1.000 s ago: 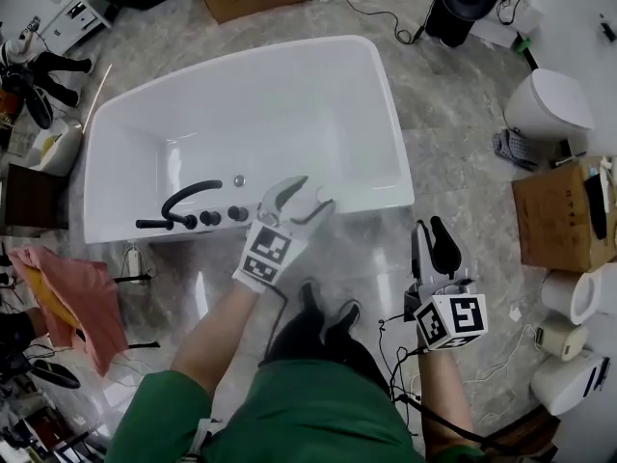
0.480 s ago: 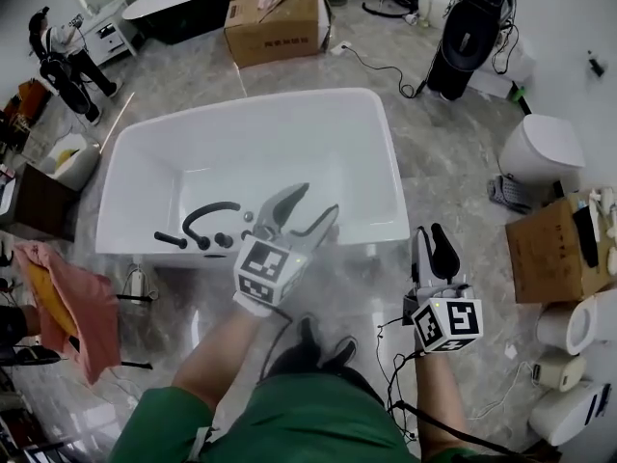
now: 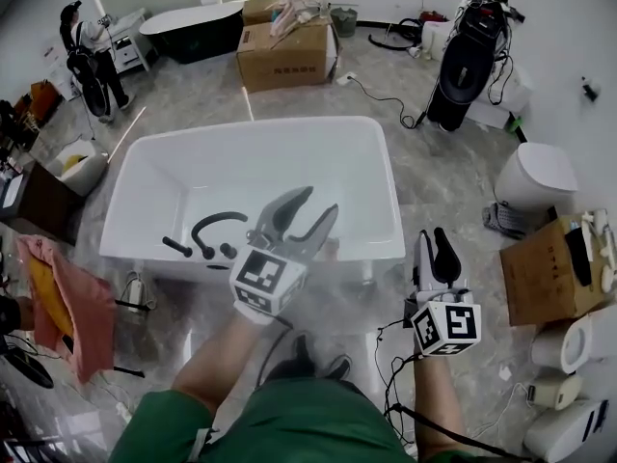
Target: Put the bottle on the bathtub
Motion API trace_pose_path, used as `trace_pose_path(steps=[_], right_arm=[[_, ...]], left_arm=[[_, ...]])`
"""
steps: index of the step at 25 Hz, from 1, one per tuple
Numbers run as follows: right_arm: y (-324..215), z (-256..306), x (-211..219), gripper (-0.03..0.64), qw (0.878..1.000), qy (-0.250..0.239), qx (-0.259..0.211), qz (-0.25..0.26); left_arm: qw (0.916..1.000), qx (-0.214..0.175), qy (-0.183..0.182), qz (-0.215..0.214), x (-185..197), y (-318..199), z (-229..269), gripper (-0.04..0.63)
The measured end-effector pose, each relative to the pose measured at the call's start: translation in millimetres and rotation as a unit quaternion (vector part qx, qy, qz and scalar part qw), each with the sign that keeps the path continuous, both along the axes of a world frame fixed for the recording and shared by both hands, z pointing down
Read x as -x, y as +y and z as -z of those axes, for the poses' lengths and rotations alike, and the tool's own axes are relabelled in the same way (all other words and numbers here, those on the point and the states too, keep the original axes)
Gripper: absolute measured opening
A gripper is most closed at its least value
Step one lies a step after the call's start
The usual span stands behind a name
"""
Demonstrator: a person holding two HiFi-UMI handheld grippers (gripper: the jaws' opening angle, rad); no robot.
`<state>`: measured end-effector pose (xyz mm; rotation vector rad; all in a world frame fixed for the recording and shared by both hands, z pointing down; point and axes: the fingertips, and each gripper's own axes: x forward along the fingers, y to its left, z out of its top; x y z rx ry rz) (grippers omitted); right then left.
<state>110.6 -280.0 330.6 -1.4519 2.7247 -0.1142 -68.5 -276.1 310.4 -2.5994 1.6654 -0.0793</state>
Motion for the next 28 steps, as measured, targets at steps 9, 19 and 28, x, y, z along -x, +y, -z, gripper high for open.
trace_pose_path(steps=[9, 19, 28], right_arm=[[26.0, 42.2, -12.3, 0.098, 0.999, 0.008, -0.043, 0.003], [39.4, 48.9, -2.7, 0.098, 0.998, 0.013, -0.053, 0.015], [32.3, 43.9, -4.2, 0.098, 0.998, 0.009, -0.052, 0.020]], left_arm=[[0.9998, -0.017, -0.004, 0.009, -13.3, 25.0, 36.3, 0.193], [0.9998, -0.017, 0.002, 0.010, -3.7, 39.6, 35.6, 0.192], [1.0000, -0.009, 0.004, 0.001, -8.6, 34.0, 26.1, 0.192]])
